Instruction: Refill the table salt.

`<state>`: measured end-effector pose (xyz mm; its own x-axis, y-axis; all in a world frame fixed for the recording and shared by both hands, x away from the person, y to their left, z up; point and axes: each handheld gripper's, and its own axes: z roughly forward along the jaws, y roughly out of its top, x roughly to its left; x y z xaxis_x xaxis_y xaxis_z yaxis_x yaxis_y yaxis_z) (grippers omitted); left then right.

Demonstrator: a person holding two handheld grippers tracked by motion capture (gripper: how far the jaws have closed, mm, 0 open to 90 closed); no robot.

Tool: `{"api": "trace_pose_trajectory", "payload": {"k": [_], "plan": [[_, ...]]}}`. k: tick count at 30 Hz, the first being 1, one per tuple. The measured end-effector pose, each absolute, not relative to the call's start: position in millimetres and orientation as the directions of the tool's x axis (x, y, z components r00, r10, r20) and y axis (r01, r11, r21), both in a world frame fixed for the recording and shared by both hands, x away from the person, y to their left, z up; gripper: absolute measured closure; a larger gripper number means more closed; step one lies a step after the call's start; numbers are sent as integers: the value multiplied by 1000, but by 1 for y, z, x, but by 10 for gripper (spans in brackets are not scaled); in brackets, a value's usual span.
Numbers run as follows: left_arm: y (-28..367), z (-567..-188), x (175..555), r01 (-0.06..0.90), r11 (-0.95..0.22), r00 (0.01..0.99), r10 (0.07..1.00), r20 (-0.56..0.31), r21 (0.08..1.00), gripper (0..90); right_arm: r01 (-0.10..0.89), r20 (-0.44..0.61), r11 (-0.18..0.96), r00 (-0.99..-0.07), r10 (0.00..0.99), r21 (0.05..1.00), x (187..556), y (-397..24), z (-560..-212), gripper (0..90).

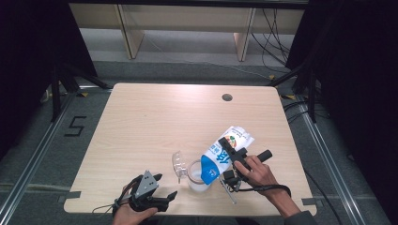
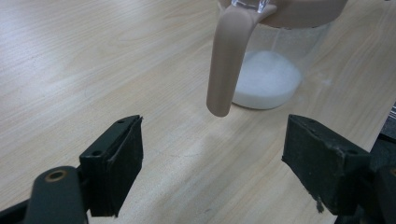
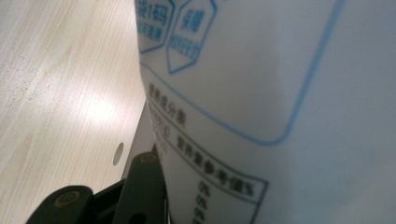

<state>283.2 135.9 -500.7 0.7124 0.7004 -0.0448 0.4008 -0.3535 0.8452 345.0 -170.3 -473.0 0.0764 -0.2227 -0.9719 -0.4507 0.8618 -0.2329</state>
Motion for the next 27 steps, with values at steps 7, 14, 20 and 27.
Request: {"api": "trace_pose_trajectory", "payload": {"k": [7,14,20,27], "plan": [[136,-501,283,400,-349,713,700,-49,847,197,-442,-974,868,66,-218,-224,344,-170,-474,631],[136,-501,283,400,-354,712,701,-44,846,197,-440,-972,868,66,-223,-229,344,-170,-474,634],[136,-501,283,401,-349,712,700,-49,847,197,-441,-969,863,81,-235,-246,344,-169,-473,636],[136,-500,283,399,-350,711,702,-45,847,198,-440,-968,863,80,-240,-250,344,-169,-474,641]]}}
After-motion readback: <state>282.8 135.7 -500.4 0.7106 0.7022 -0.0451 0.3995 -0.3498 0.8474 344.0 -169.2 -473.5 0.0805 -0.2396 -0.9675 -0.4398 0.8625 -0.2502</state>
